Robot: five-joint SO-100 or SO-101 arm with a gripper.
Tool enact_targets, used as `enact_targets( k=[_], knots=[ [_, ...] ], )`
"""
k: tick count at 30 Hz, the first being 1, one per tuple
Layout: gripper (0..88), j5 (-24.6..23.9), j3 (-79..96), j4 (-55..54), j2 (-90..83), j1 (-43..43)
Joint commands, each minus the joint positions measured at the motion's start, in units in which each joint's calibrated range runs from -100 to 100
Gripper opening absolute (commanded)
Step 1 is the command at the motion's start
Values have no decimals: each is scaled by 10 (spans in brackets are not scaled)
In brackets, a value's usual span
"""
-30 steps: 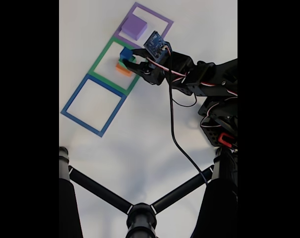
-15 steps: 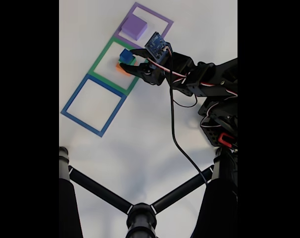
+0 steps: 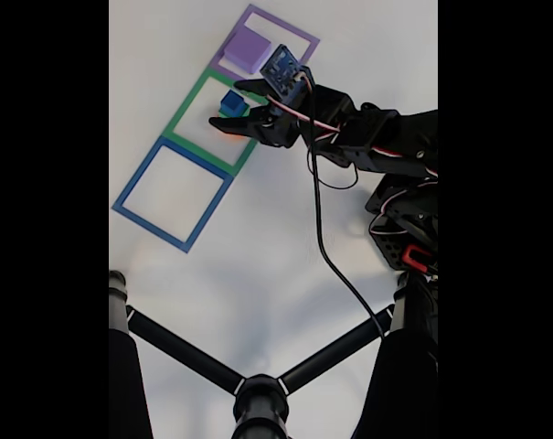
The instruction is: Tower of hanoi
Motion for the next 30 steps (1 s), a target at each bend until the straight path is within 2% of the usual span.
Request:
enact_targets(
  k=[1,5,10,16,22,30],
  knots=[
    [212,0,-130,189,-66,15],
    [136,0,-257,351,-71,30],
    [1,0,-448,564,-42,51],
    [0,0,-630,762,-2,92],
    [40,0,-691,819,13,141],
    [97,0,-668,802,27,202]
  ],
)
